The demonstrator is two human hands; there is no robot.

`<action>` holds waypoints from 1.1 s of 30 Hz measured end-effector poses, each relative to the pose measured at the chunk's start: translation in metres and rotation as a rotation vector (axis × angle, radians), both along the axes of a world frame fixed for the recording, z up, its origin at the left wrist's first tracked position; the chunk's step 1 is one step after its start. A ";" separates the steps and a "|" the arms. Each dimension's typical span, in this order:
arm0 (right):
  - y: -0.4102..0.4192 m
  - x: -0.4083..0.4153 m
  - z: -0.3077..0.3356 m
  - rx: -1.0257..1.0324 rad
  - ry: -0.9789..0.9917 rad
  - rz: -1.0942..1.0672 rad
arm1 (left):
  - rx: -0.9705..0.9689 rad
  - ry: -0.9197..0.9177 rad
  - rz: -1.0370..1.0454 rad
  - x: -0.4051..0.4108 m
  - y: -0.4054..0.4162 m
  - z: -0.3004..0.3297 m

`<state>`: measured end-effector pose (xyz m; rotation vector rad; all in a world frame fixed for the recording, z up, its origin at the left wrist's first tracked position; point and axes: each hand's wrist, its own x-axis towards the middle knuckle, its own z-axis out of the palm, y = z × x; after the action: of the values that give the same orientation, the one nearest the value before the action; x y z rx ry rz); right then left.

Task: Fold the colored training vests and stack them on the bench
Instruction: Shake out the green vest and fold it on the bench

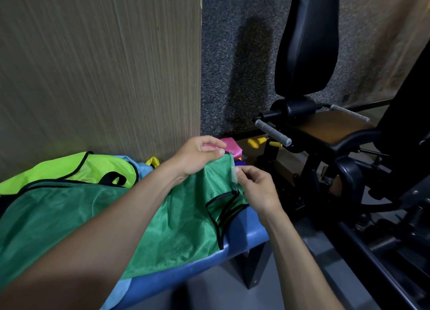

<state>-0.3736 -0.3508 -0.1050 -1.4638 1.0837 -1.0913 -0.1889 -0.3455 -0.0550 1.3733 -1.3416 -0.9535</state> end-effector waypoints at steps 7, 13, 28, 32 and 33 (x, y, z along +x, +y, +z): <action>-0.009 0.009 -0.011 -0.083 0.098 -0.079 | -0.017 -0.016 -0.043 -0.002 -0.001 -0.008; -0.034 0.000 -0.023 -0.026 0.185 -0.217 | -0.182 -0.614 0.141 0.002 -0.002 -0.038; -0.059 0.003 -0.038 0.190 0.516 -0.275 | -0.416 -1.602 -0.427 -0.052 0.091 -0.082; -0.056 -0.001 -0.035 0.250 0.554 -0.218 | -0.314 -1.662 -0.356 -0.056 0.095 -0.077; -0.056 -0.002 -0.035 0.265 0.556 -0.206 | -0.296 -1.684 -0.355 -0.055 0.097 -0.078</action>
<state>-0.3754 -0.4067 -0.1396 -1.4971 1.7296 -0.6459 -0.2435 -0.2488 -0.1326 1.6707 -2.8121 0.5378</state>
